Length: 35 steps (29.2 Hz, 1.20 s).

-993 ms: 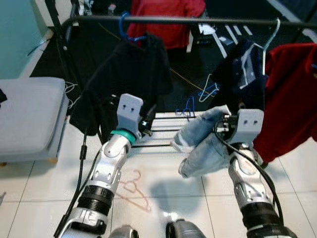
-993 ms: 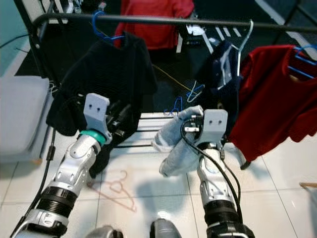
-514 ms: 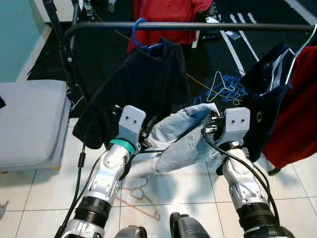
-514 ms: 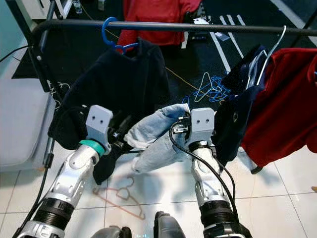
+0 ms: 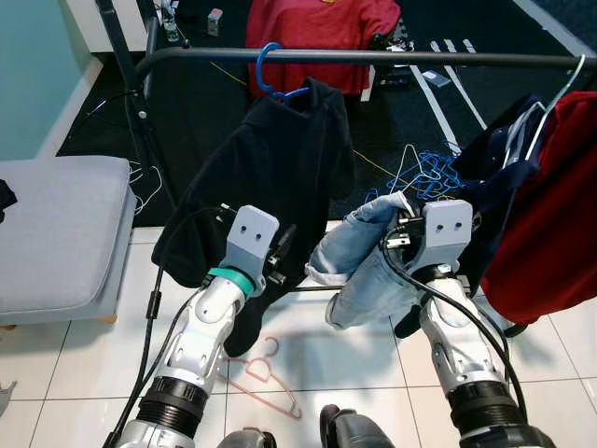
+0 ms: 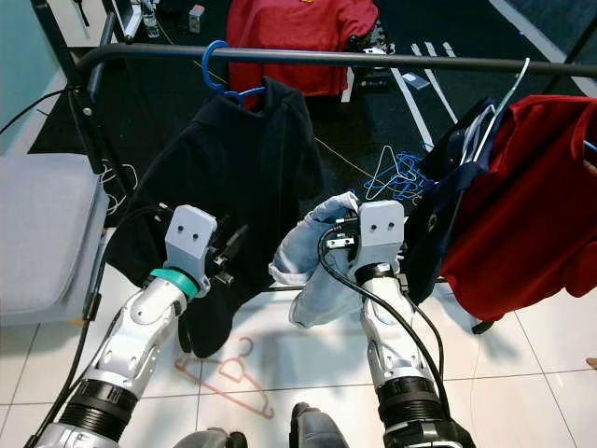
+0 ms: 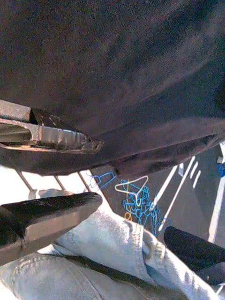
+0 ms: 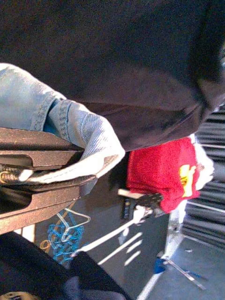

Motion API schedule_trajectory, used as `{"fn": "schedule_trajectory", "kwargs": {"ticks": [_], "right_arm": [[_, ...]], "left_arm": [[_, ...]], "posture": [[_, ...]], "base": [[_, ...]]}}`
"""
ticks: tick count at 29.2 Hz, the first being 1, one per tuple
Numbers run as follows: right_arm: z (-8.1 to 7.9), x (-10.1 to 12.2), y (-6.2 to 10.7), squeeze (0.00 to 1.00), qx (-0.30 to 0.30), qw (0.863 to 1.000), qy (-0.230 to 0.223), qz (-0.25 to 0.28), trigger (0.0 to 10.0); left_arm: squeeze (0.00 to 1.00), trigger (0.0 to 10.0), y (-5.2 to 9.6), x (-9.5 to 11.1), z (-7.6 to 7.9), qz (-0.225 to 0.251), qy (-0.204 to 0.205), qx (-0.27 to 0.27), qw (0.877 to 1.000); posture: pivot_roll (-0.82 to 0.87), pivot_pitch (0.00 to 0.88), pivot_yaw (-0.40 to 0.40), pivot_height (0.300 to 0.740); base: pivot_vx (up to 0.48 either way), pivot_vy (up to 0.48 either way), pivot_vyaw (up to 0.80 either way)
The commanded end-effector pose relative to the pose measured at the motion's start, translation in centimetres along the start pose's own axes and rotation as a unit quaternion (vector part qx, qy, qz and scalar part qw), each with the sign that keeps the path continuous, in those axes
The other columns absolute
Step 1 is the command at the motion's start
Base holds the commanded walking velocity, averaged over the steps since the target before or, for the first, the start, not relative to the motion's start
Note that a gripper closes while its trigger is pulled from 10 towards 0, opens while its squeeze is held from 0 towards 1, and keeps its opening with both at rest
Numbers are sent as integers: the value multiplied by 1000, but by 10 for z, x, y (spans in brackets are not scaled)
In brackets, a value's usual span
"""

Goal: Hang hanger

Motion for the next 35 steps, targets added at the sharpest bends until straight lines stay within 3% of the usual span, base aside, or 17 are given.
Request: {"fn": "schedule_trajectory", "kwargs": {"ticks": [1, 4, 6, 7, 9, 11, 16, 19, 20, 21, 22, 25, 26, 27, 28, 30, 35], "right_arm": [[-5, 13, -2, 0, 20, 999, 6, 26, 10000], [-7, 13, -1, 0, 28, 999, 6, 27, 10000], [-7, 13, -1, 0, 28, 999, 6, 27, 10000], [-7, 10, 0, 0, 29, 999, 6, 21, 10000], [-7, 10, 0, 0, 29, 999, 6, 21, 10000], [-11, 4, 0, 0, 33, 999, 2, 10, 10000], [-16, 5, -3, 0, 34, 999, -3, 9, 10000], [-17, 6, -3, 0, 34, 999, -4, 10, 10000], [-18, 7, -3, 0, 36, 999, -4, 11, 10000], [-18, 7, -3, 0, 36, 999, -4, 11, 10000], [-16, 8, -1, 0, 35, 999, -3, 12, 10000], [-16, 8, -1, 0, 35, 999, -3, 12, 10000], [-15, 8, 0, 0, 33, 999, -2, 13, 10000], [-15, 8, 0, 0, 33, 999, -2, 13, 10000], [-12, 10, 0, 0, 31, 999, -1, 15, 10000], [-11, 12, -1, 0, 29, 999, -2, 20, 10000], [-13, 17, -4, 0, 28, 999, -5, 27, 10000]], "left_arm": [[0, 10000, 1, 20, -10, 29, -19, -2, 999], [0, 10000, 0, 56, -17, 84, -29, -23, 996], [0, 10000, 0, 56, -17, 84, -29, -23, 996], [0, 10000, 1, 81, -19, 118, -32, -41, 992], [0, 10000, 1, 81, -19, 118, -32, -41, 992], [0, 10000, -7, 140, -39, 177, -82, -9, 981], [0, 10000, -30, 153, -62, 147, -129, 67, 978], [12, 10000, -33, 151, -62, 139, -129, 70, 979], [514, 10000, -37, 148, -62, 130, -121, 71, 981], [514, 10000, -37, 148, -62, 130, -121, 71, 981], [1000, 10000, -41, 145, -62, 123, -106, 74, 984], [1000, 10000, -41, 145, -62, 123, -106, 74, 984], [0, 10000, -41, 143, -62, 119, -86, 76, 986], [0, 10000, -41, 143, -62, 119, -86, 76, 986], [0, 10000, -39, 141, -59, 128, -45, 78, 988], [0, 10000, -34, 137, -52, 139, -14, 77, 987], [0, 10000, -24, 128, -35, 156, -2, 65, 986]], "posture": [[-68, 64, 32, 740], [-64, 61, 26, 740], [-64, 61, 26, 740], [-57, 61, 23, 740], [-57, 61, 23, 740], [-49, 51, 26, 740], [-60, 51, 32, 740], [-60, 51, 32, 740], [-67, 49, 37, 740], [-67, 49, 37, 740], [-76, 53, 40, 740], [-76, 53, 40, 740], [-79, 60, 41, 740], [-79, 60, 41, 740], [-73, 80, 36, 740], [-69, 83, 33, 740], [-73, 92, 21, 740]], "base": [[0, 0, 0], [0, 0, 0], [0, 0, 0], [0, 0, 0], [0, 0, 0], [0, 0, 0], [0, 0, 0], [0, 0, 0], [0, 0, 0], [0, 0, 0], [0, 0, 0], [0, 0, 0], [0, 0, 0], [0, 0, 0], [0, 0, 0], [0, 0, 0], [0, 0, 0]]}}
Point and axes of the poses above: a point about 5 cm out from each wrist's last joint towards the gripper, its own y axis pointing back from the gripper into the wrist, its own x axis along the axis of the wrist's last joint, z = x × y, the point moved 2 cm from there along -y, pointing out of the wrist towards the gripper, and after that the axes turned 12 degrees about y, right-handed, at the moved point
